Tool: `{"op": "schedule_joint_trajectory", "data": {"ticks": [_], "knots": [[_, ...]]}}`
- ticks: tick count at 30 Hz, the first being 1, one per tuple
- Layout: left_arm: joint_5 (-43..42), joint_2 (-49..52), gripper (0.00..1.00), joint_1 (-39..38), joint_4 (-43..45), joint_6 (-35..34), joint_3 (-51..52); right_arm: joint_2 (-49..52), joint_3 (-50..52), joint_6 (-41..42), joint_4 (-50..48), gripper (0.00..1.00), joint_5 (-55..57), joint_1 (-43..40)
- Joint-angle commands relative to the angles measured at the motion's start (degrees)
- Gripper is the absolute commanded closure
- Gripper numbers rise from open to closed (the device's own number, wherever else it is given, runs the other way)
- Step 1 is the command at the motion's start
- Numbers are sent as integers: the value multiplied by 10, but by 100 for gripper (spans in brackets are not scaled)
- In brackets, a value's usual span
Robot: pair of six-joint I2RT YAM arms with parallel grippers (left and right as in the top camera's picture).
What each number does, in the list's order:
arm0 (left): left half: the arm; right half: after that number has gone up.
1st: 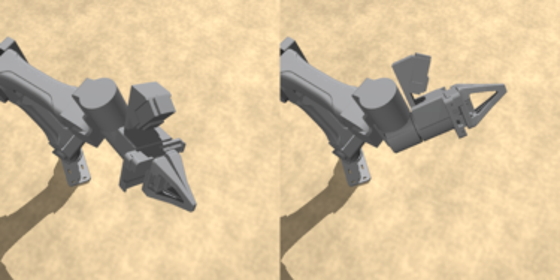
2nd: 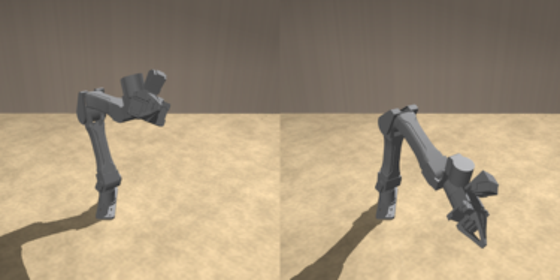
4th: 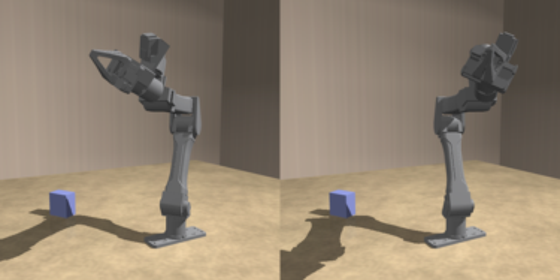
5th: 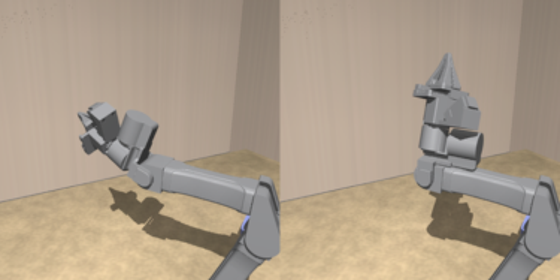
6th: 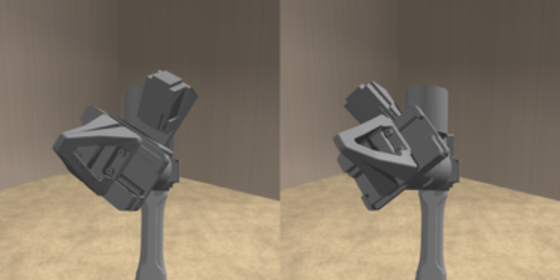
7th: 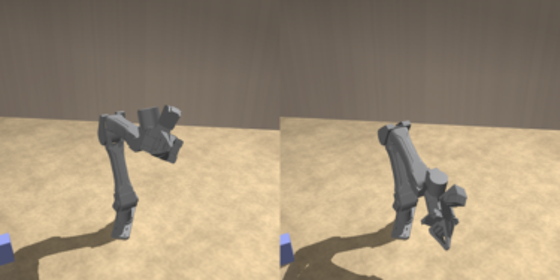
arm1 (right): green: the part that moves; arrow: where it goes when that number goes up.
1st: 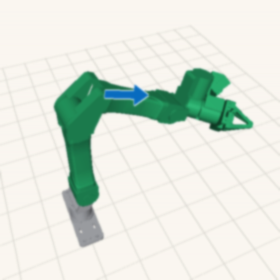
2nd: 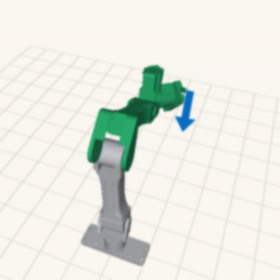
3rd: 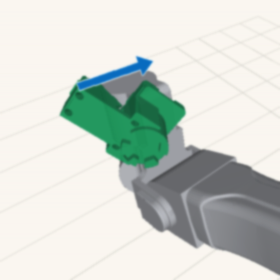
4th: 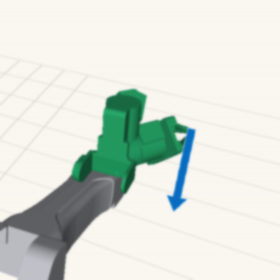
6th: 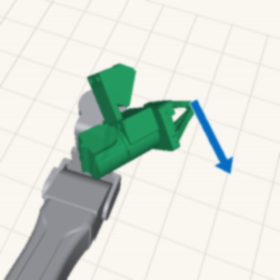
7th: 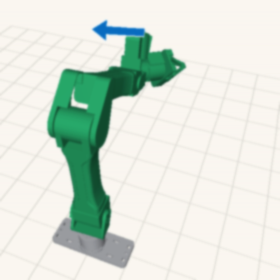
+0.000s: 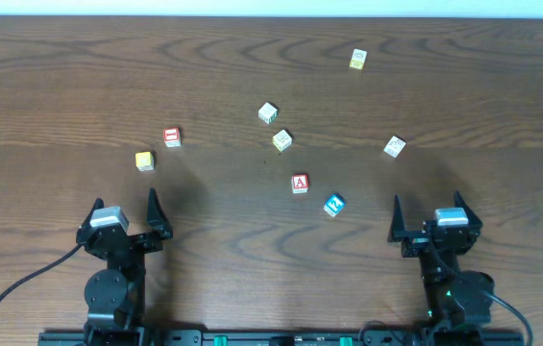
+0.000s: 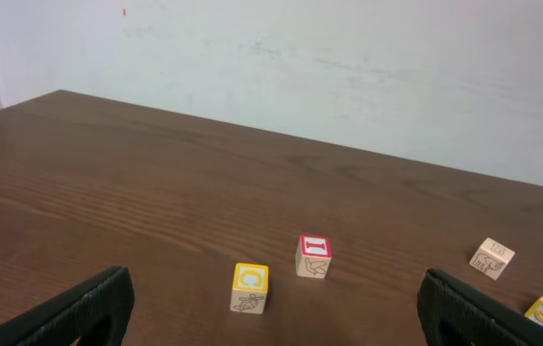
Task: Spell out Ai2
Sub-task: 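Raise both arms from the rest pose toward the blocks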
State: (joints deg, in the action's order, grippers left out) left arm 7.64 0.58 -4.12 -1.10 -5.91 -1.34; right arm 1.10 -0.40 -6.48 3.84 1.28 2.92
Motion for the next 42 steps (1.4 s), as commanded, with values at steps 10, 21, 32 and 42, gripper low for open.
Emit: {"op": "schedule_joint_trajectory", "data": {"ticks": [10, 21, 32, 42], "knots": [[-5, -3, 5, 3, -26, 8, 11, -1, 1, 6, 3, 1, 0, 1], [22, -3, 5, 3, -20, 28, 11, -1, 1, 6, 3, 1, 0, 1], [151, -3, 5, 3, 4, 109, 11, -1, 1, 17, -8, 1, -16, 1], [-35, -3, 5, 3, 210, 97, -54, 0, -93, 65, -91, 1, -6, 1]]}}
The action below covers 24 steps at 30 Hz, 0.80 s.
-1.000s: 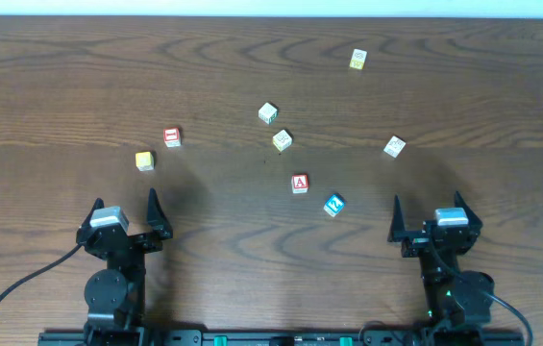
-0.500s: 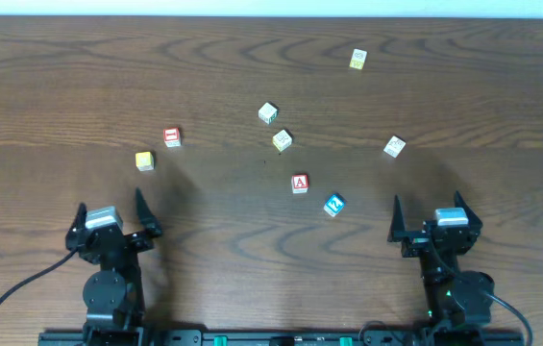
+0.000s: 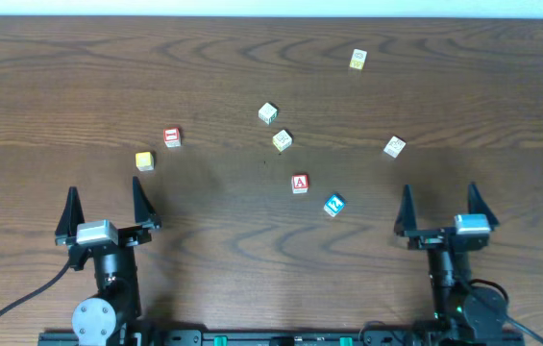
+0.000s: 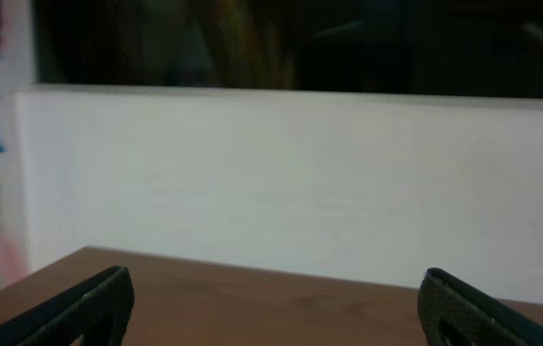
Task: Spell out Ai2
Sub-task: 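Raise both arms from the rest pose toward the blocks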
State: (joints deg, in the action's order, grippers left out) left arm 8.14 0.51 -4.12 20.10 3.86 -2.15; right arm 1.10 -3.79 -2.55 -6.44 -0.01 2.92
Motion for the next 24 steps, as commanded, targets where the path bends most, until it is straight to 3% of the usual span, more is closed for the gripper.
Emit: {"op": "schedule_joint_trajectory", "data": {"ticks": [1, 8, 11, 15, 20, 24], "knots": [[-40, -2, 4, 3, -23, 0, -80, 1, -88, 38, 36, 1, 19, 1], [-39, 70, 5, 3, -119, 53, -311, 82, -303, 44, 123, 1, 64, 1], [-42, 179, 4, 3, -203, 58, -441, 179, -408, 44, 152, 1, 75, 1], [-53, 353, 5, 3, -330, 78, -630, 352, -590, 45, 270, 1, 75, 1], [-53, 579, 5, 3, -553, 77, -910, 587, -863, 59, 519, 1, 70, 1], [-105, 756, 5, 3, -819, 77, -1119, 748, -1027, 81, 705, 1, 21, 1]]}}
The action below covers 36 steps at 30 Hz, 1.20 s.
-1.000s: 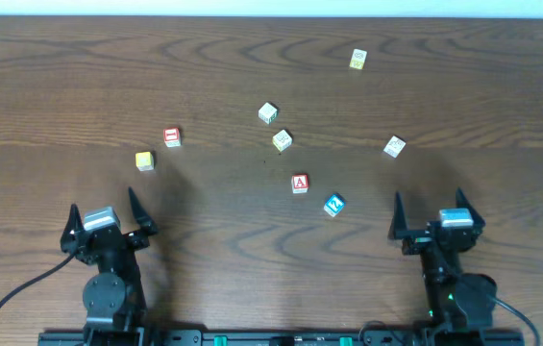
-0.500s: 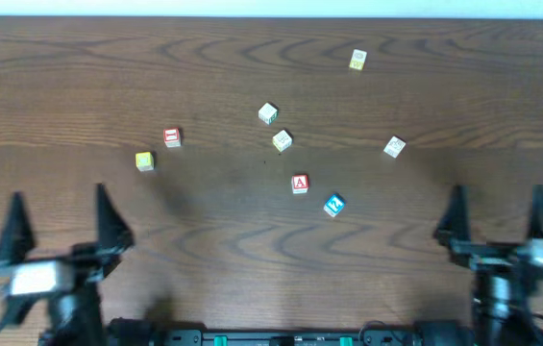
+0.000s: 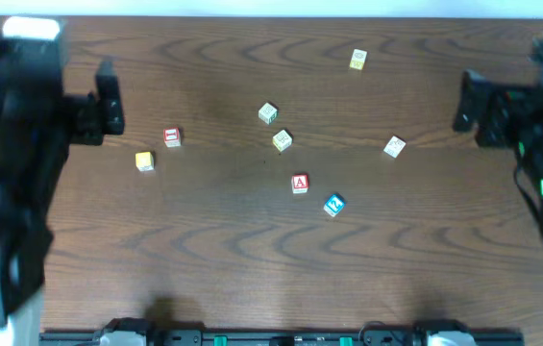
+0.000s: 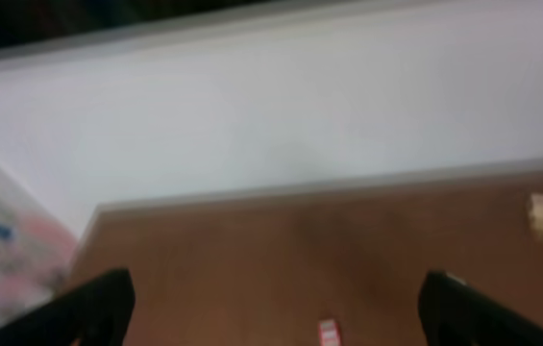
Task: Spell out Ai2
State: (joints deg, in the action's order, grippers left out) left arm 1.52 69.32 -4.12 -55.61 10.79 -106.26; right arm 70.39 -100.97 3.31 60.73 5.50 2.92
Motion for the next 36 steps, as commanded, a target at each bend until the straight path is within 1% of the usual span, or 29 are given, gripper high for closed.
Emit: {"op": "schedule_joint_trajectory", "data": {"ticks": [1, 4, 7, 9, 11, 12, 14, 15, 17, 18, 21, 22, 24, 26, 29, 31, 33, 36], "knots": [[-49, 104, 5, 3, -110, 7, -106, 85, -72, 23, 56, 1, -55, 1], [-83, 184, 5, 3, -190, 8, -124, 147, -75, 23, 99, 1, -74, 1], [-127, 261, 5, 3, -236, 8, -120, 199, -63, 18, 140, 1, -118, 2], [-152, 304, 5, 3, -271, 11, -120, 226, -45, -43, 170, 1, -160, 2], [-174, 358, 5, 3, -303, 15, -119, 255, -8, -119, 181, 1, -239, 2], [-184, 380, 5, 3, -313, 15, -118, 266, 9, -128, 177, 1, -271, 2], [-208, 425, 4, 3, -319, 15, -118, 293, 49, -113, 151, 1, -317, 2], [-224, 445, 5, 3, -323, 15, -119, 307, 65, -96, 134, 1, -321, 2], [-257, 482, 5, 3, -329, 19, -118, 340, 87, -43, 121, 1, -276, 2], [-272, 494, 5, 2, -330, 23, -118, 350, 96, -33, 114, 1, -244, 8], [-295, 502, 5, -9, -305, 27, -111, 344, 133, 8, 64, 1, -164, 38], [-291, 501, 4, -15, -299, 27, -110, 340, 146, 13, 48, 1, -144, 55], [-257, 497, 4, -34, -298, 17, -107, 326, 171, 59, 19, 1, -104, 88], [-193, 490, 4, -57, -287, -19, -101, 307, 201, 93, -21, 1, -70, 116], [-66, 462, 4, -117, -256, -80, -81, 266, 257, 125, -69, 1, -61, 149], [-21, 435, 4, -155, -240, -96, -58, 239, 292, 127, -83, 1, -62, 157], [21, 387, 4, -191, -205, -120, -5, 196, 340, 128, -105, 1, -62, 158], [42, 324, 5, -207, -141, -141, 91, 153, 386, 130, -127, 1, -61, 158]]}}
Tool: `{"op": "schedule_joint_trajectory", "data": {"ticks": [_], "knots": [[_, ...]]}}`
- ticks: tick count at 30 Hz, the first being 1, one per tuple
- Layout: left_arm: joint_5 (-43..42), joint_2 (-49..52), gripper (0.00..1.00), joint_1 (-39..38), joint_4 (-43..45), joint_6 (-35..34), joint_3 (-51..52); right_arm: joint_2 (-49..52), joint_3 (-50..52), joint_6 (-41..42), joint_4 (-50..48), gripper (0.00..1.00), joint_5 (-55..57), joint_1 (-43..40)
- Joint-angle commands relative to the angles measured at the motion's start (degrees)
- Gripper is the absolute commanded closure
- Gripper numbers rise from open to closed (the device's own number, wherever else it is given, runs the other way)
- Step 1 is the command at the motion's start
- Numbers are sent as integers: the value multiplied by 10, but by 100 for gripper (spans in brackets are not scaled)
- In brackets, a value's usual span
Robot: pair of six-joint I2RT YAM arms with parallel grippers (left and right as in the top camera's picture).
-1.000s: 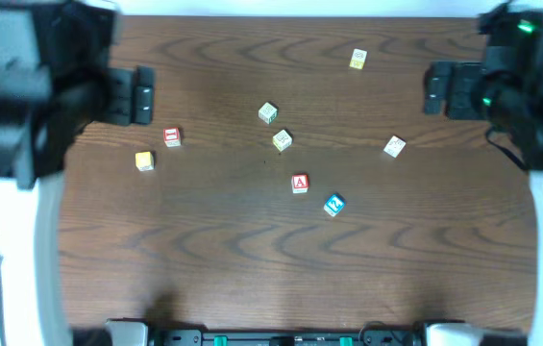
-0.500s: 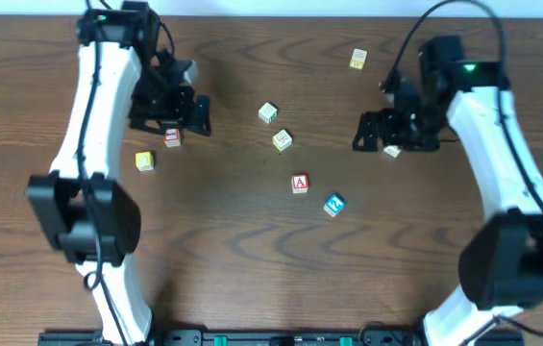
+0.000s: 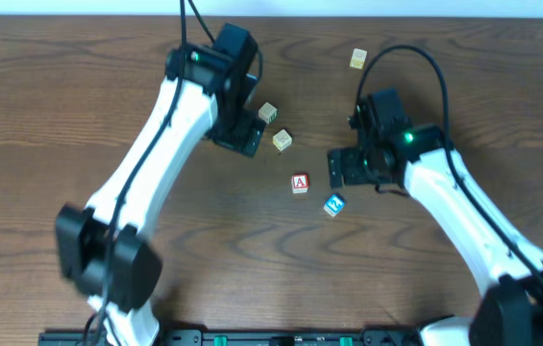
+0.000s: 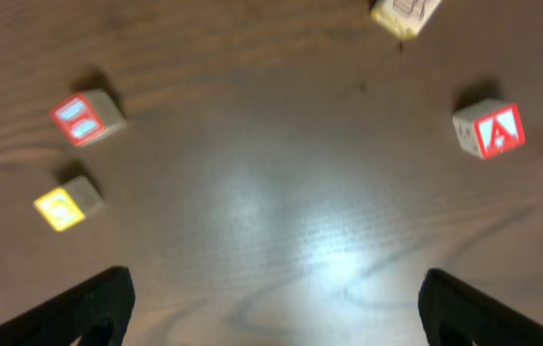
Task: Spell out Ai2
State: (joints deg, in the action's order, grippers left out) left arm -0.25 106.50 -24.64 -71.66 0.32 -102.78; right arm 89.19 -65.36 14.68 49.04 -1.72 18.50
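The red-framed A block (image 3: 299, 183) lies mid-table, also in the left wrist view (image 4: 489, 129). The blue 2 block (image 3: 333, 205) sits just to its front right. The red I block (image 4: 86, 117) shows only in the left wrist view; my left arm covers it from overhead. My left gripper (image 3: 239, 135) hangs left of the centre blocks, open (image 4: 271, 322) over bare wood with nothing between its fingers (image 4: 88, 306). My right gripper (image 3: 347, 168) hovers just right of the A block, its jaws looking spread and empty.
A yellow block (image 4: 67, 204) lies near the I block. Two pale blocks (image 3: 267, 112) (image 3: 283, 140) sit right of my left gripper, and another (image 3: 358, 59) lies at the back. Both arms stretch across the table's middle.
Both arms were raised high at the table's sides. Now they reach over the middle, the left gripper facing down by the centre blocks, the right beside the A block. No block has moved.
Both grippers rested open at the front edge, the left facing the I and yellow blocks. Then they had tilted up toward the wall, then stood raised high at the sides. Now both hang open over the blocks, which lie where they were.
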Motion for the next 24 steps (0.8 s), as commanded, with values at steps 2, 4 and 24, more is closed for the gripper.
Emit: {"op": "schedule_joint_trajectory", "data": {"ticks": [2, 4, 24], "knots": [[51, -98, 5, -1, 83, -63, 152, -65, 58, 16, -25, 1, 7, 3], [32, -128, 5, -1, 138, -66, 224, -77, 73, -14, -42, 1, -20, 3], [139, -98, 5, 6, 286, -60, 294, -79, 73, 89, -27, 2, 33, 3]]}}
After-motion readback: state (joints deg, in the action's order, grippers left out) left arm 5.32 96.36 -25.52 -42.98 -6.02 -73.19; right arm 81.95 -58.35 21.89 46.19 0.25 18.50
